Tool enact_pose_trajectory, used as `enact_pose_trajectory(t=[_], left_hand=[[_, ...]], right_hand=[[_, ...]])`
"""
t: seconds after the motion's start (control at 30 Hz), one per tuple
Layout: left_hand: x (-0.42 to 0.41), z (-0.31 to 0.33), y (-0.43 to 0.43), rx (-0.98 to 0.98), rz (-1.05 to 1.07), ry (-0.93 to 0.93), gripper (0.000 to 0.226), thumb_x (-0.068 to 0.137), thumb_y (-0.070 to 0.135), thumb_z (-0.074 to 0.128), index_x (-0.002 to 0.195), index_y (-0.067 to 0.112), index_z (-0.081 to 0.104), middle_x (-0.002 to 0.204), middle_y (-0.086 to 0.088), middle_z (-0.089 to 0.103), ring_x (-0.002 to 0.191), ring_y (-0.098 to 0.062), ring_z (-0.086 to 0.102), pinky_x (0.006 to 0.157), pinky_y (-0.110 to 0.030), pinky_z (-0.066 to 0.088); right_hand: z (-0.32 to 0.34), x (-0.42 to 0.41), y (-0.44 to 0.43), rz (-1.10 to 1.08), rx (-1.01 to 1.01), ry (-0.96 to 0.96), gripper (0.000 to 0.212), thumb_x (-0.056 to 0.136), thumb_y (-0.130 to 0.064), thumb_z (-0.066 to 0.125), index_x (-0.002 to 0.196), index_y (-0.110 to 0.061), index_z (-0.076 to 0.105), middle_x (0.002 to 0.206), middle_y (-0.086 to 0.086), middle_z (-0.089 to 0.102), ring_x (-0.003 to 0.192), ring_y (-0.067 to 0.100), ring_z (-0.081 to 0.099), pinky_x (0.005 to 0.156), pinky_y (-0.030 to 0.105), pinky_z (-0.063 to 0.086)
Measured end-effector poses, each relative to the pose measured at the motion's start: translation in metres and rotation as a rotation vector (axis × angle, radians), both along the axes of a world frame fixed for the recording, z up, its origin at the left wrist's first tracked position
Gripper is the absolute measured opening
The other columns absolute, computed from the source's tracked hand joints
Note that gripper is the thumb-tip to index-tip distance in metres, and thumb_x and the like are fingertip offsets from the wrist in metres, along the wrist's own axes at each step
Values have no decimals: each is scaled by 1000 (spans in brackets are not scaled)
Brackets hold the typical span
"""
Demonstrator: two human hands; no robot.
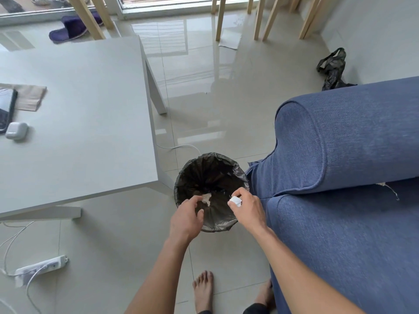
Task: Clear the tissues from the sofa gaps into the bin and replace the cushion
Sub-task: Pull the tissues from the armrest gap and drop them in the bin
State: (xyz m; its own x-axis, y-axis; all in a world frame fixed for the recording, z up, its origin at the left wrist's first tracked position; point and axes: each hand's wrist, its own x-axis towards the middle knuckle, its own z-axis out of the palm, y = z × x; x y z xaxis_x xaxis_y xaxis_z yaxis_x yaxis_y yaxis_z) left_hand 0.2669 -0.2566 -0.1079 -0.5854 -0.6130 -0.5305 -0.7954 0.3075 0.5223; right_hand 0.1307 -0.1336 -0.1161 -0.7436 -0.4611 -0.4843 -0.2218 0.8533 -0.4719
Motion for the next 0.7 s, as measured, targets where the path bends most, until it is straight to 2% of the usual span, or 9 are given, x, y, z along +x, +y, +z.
enact_pose_trajectory(t=[0.03, 0.1, 0.17, 0.2, 0.27, 0.43, 0.53, 0.7], left_hand=[[1, 1, -2, -22, -44, -10, 38, 93, 23, 54, 131, 28, 53, 118, 1, 61, 102, -19, 63, 88, -36, 51], [2, 2, -5, -48, -94, -23, 38, 95, 24, 51, 133, 28, 50, 121, -1, 58, 107, -21, 61, 88, -37, 51], [1, 3, -6, -73, -131, -34, 39, 97, 25, 48, 136, 27, 47, 125, -1, 54, 111, -22, 58, 88, -37, 50], [0, 4, -6, -82, -143, -34, 40, 97, 26, 48, 137, 26, 46, 126, -1, 53, 112, -22, 57, 87, -37, 49], [-1, 5, -4, -99, -154, -35, 41, 98, 27, 47, 139, 24, 44, 129, -2, 52, 113, -23, 57, 87, -38, 49], [-11, 10, 12, -142, -189, -48, 45, 99, 31, 44, 143, 23, 39, 134, -1, 49, 118, -22, 53, 85, -39, 51], [-24, 18, 35, -182, -220, -8, 46, 99, 33, 45, 144, 21, 40, 136, -1, 49, 121, -21, 52, 88, -38, 50], [-59, 37, 100, -227, -365, 110, 48, 96, 34, 52, 140, 15, 48, 133, -1, 55, 120, -22, 55, 89, -34, 49]], right_hand=[[-2, -2, -4, -6, 0, -31, 25, 86, -32, 70, 109, -26, 60, 99, 2, 71, 92, 26, 65, 71, 34, 51], [-5, -7, -10, -12, -6, -101, 50, 83, -32, 75, 128, -28, 55, 113, 6, 70, 103, 28, 64, 82, 36, 53], [-7, -8, -14, 14, 21, -129, 76, 83, -33, 76, 148, -27, 38, 124, 6, 67, 116, 28, 60, 91, 39, 49], [-8, -8, -13, 24, 38, -124, 80, 85, -33, 74, 152, -25, 32, 126, 5, 66, 119, 28, 59, 92, 39, 48], [-8, -7, -7, 14, 47, -103, 74, 90, -34, 67, 153, -22, 30, 127, 4, 67, 120, 27, 59, 93, 38, 47], [10, -8, 30, -34, -39, -63, 54, 97, -34, 54, 148, -21, 41, 133, 5, 62, 123, 26, 56, 95, 38, 47], [30, -15, 68, -69, -102, 27, 43, 98, -33, 51, 140, -23, 48, 130, 0, 61, 121, 23, 55, 90, 37, 47], [60, -44, 155, -149, -69, 219, 33, 96, -34, 53, 128, -23, 57, 117, -5, 63, 112, 19, 57, 78, 37, 51]])
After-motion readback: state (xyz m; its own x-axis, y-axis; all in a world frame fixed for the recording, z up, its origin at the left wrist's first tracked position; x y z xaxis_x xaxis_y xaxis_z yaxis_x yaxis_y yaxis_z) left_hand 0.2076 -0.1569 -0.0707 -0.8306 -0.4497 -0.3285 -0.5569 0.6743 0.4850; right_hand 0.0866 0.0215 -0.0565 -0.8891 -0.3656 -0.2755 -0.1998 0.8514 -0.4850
